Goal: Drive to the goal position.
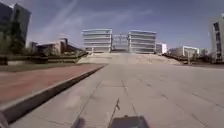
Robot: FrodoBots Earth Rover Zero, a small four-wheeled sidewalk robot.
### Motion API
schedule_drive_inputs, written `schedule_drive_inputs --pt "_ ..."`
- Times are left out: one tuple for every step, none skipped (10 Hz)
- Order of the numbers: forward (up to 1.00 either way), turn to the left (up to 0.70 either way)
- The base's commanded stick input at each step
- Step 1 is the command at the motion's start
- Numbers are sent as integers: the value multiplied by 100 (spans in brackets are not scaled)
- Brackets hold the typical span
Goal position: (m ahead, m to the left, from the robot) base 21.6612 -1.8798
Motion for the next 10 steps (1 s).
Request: schedule_drive_inputs --pt "70 0" --pt "70 0" --pt "70 0" --pt "70 0" --pt "70 0" --pt "70 0" --pt "70 0" --pt "70 0" --pt "70 0" --pt "70 0"
